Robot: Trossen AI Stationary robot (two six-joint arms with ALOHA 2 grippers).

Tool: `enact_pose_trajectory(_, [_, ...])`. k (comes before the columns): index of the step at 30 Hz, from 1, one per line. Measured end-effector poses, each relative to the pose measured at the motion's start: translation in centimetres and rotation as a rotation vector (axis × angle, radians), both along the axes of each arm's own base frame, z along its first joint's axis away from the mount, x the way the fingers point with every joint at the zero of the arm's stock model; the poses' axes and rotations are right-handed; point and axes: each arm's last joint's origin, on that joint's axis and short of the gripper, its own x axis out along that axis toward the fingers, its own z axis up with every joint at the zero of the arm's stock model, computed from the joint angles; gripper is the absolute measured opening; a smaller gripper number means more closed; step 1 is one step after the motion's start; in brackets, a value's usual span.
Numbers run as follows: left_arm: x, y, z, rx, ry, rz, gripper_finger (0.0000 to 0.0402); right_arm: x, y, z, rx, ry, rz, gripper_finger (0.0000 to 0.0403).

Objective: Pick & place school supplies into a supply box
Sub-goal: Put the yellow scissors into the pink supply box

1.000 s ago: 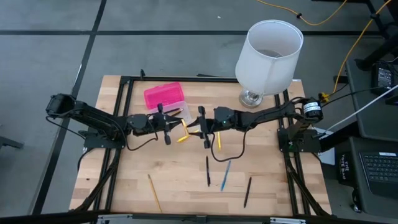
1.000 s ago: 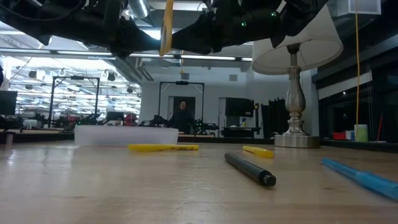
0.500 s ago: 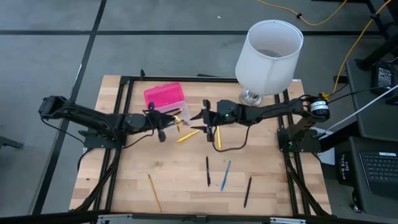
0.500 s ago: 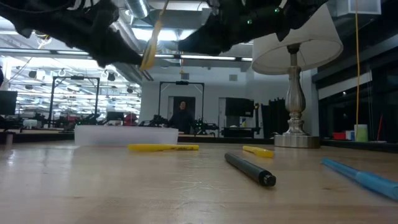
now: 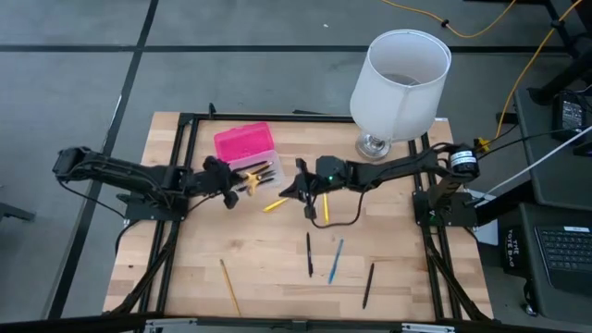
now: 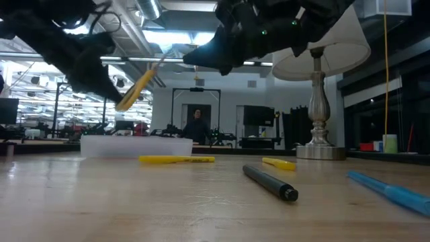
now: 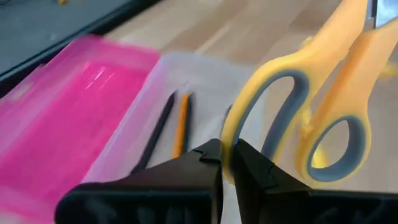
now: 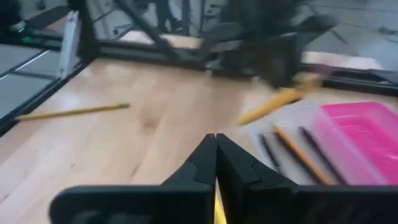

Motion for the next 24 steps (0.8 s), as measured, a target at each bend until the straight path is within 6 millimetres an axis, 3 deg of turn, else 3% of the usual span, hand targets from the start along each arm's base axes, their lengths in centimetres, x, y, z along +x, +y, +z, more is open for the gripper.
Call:
enact_pose_trajectory(4, [-0.1, 0.5, 1.2, -0.042, 0.091, 0.040, 0.0007, 0.3, 0.9, -0.8, -0.060, 0.007, -0.011, 0.0006])
enact_pose_trajectory(10, [0.2, 1.5, 2.9, -0.125, 0.191, 0.078, 0.0007, 0.5, 0.9, -0.3, -0.122, -0.056, -0.025, 0.0013])
enact_pose_trajectory(16, [0.4, 3.0, 2.5, -0.285, 0.240, 0.133, 0.0007, 0.7, 0.8, 0.4, -0.209, -0.147, -0.008, 0.0008])
enact_pose_trajectory(24, [0.8, 4.1, 1.1, -0.371, 0.333, 0.196, 0.0008, 0.7, 0.7, 0.7, -0.253, -0.181, 0.008, 0.0006])
